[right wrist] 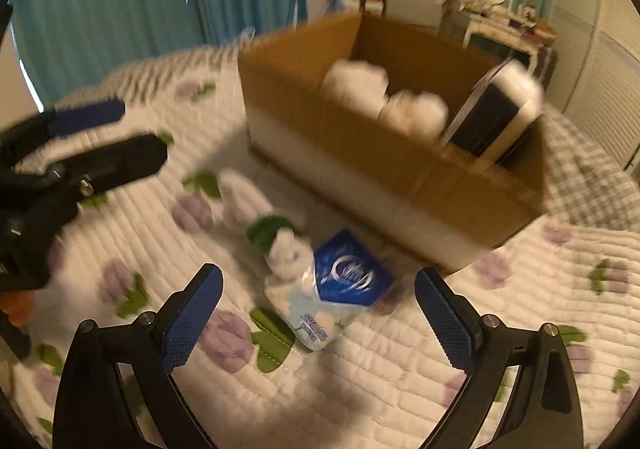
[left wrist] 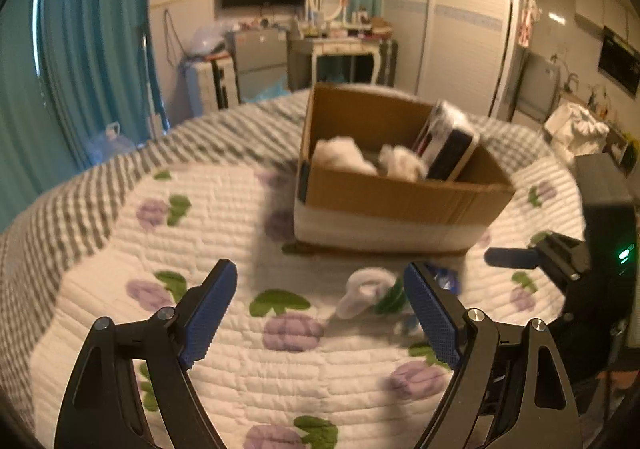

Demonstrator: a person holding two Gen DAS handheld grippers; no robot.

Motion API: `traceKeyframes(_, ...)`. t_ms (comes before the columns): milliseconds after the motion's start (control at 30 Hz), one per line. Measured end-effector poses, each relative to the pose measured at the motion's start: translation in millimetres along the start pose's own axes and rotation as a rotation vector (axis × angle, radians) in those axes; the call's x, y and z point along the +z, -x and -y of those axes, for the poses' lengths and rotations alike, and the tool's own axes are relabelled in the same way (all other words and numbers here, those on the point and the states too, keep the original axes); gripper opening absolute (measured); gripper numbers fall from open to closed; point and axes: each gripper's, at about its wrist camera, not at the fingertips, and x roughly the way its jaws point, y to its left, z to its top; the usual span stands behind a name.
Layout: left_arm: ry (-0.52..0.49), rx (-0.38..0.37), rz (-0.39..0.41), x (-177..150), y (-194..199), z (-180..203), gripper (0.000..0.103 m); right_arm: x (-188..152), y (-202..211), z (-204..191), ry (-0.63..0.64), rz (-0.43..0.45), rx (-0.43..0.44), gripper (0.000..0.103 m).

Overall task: Organize soft objects
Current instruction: 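Grasp the blue Vinda tissue pack with the right tool, then grasp the white pipe-cleaner toy with the left tool while the right tool holds the tissue pack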

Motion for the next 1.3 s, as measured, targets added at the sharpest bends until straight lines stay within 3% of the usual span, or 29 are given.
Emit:
traceKeyframes(267,-0.006,0.008,-0.063,-14,-21,-3,0.087,-4,-41,5,-0.005,-0.08,0.002,0.097)
traceKeyframes(367,-0.008,0.006,-0.06,-17,-20,-3,0.087,-4,-44,5,0.0,-0.087,-0.011,0.087)
traceKeyframes(600,-0.007,0.028,-0.081,-33,-12,1,0.086,-18,-3,22,-0.108,-0.017,0.015,0.086)
traceKeyframes(900,-0.072,-0.022,-0.126,-37,-14,45,0.086,-34,46,75,-0.297,0.087,-0.065,0.086)
traceKeyframes(1033,-0.1,-0.018,-0.166,-40,-34,63,0.084,-34,47,85,-0.328,0.088,-0.063,0.086)
traceKeyframes(1300,-0.027,-0.036,-0.236,-42,-74,58,0.083,-30,38,80,-0.308,0.073,-0.047,0.086)
